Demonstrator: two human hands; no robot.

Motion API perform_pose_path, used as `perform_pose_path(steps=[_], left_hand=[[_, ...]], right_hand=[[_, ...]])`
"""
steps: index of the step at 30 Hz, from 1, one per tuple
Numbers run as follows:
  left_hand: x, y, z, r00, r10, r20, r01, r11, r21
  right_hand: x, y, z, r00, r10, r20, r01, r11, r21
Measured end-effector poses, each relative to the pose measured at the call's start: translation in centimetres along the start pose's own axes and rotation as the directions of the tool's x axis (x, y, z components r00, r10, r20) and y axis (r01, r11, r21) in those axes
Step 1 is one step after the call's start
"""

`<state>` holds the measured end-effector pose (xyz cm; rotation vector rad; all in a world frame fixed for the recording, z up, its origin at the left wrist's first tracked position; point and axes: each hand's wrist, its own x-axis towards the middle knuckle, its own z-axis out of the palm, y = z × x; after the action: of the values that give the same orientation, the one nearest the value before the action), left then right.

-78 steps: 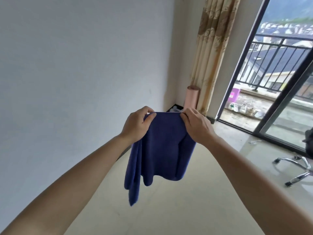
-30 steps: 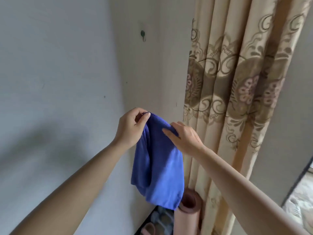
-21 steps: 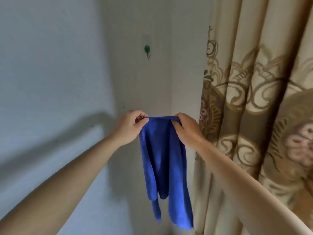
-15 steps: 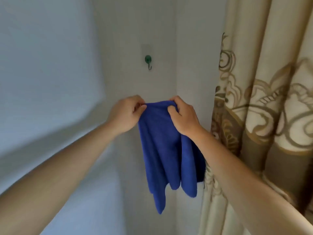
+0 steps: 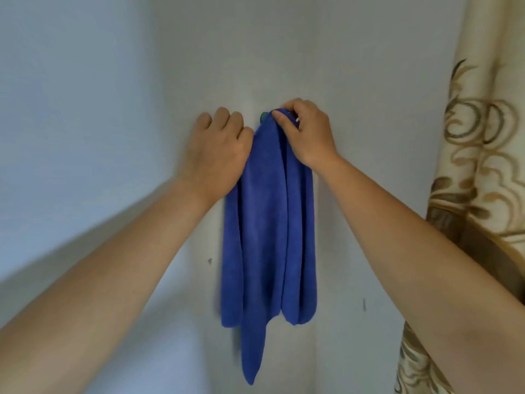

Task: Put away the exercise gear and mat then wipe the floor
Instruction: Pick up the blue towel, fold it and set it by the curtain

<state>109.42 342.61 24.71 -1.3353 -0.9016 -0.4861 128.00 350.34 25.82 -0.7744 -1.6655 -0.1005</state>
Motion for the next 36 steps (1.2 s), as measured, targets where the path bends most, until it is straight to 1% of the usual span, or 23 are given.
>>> perform_pose_path(steps=[4,7,12,17,20,23,28,32,34,36], left_hand=[[-0.2,0.0,0.1,1.0,-0.021,-0.011,0.021,1.0,0.018],[-0.6,0.0,0.4,1.0,0.004,0.012,-0.004,1.0,0.012],[-0.7,0.0,0.1,0.998,0.047,0.035,-0.045,0.998,-0.046],[-0.7,0.3,-0.4,0.998,0.041,0.047,-0.037,0.996,-0.082],[-1.5,0.9,-1.0,0.998,0.031,0.048,-0.024,0.989,-0.144],[-4.1,2.1,-1.6,0.995,-0.009,0.095,0.027,0.98,-0.199],[-10.0,4.3,-4.0,0.979,-0.04,0.202,0.103,0.944,-0.313],[-14.9,5.6,-7.0,0.959,-0.129,0.253,0.218,0.907,-0.361],[-18.4,6.6,-8.1,0.943,-0.178,0.281,0.287,0.862,-0.418],[-22.1,7.6,-9.1,0.913,-0.206,0.353,0.36,0.812,-0.459]], right_hand=[[-2.2,0.8,1.8,0.986,0.141,-0.089,-0.121,0.971,0.207],[-4.6,1.6,2.4,0.977,0.206,-0.051,-0.186,0.946,0.265],[-6.9,1.6,3.4,0.964,0.261,0.054,-0.264,0.909,0.322],[-8.3,1.6,2.9,0.939,0.305,0.161,-0.336,0.915,0.223],[-9.3,1.6,2.5,0.909,0.355,0.217,-0.4,0.89,0.218],[-10.7,1.3,2.2,0.874,0.418,0.247,-0.467,0.865,0.186],[-14.9,0.7,1.8,0.847,0.463,0.26,-0.507,0.851,0.137],[-21.3,0.9,2.3,0.839,0.495,0.228,-0.511,0.859,0.014],[-24.9,0.8,2.5,0.831,0.514,0.215,-0.519,0.854,-0.038],[-28.1,0.5,2.6,0.841,0.497,0.216,-0.491,0.867,-0.085]])
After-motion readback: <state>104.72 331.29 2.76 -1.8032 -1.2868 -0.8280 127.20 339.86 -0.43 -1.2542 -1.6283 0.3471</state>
